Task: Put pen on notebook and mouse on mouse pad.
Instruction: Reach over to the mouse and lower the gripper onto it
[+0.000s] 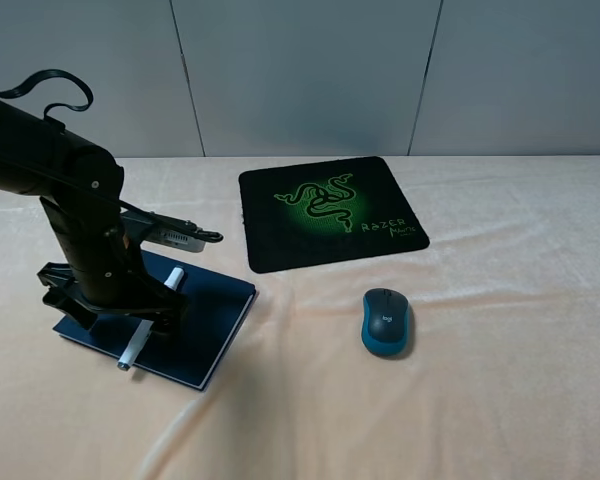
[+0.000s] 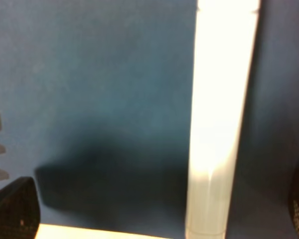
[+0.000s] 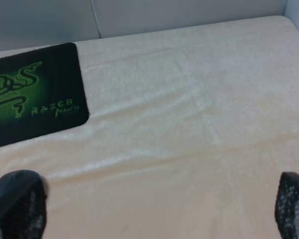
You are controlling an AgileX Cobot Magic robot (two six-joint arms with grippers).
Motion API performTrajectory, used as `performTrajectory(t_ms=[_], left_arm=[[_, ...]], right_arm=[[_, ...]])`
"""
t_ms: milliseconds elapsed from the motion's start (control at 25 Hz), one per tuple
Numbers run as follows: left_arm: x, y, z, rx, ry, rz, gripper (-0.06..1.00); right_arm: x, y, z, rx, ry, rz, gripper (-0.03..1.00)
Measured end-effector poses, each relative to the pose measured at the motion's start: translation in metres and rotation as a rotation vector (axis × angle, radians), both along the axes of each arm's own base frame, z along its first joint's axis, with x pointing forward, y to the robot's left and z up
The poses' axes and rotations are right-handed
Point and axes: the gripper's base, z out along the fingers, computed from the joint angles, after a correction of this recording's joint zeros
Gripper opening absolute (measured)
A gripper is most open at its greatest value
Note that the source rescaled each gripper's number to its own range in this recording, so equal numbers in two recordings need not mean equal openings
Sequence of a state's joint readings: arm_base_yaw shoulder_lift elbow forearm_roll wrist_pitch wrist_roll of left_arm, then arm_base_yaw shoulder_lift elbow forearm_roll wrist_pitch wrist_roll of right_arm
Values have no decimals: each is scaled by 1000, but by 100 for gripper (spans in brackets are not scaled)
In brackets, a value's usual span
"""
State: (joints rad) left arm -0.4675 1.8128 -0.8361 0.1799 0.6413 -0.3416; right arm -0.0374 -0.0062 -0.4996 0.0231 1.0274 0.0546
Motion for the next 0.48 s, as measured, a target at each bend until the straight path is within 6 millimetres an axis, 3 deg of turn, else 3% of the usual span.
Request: performTrajectory(t_ms=[280, 480], left_arm=[[-3, 4, 9, 27, -9, -13, 100], [-7, 7, 45, -19, -123, -9, 100]], right_arm=[[0, 0, 0, 0, 0, 0, 100], [0, 0, 0, 0, 0, 0, 100]])
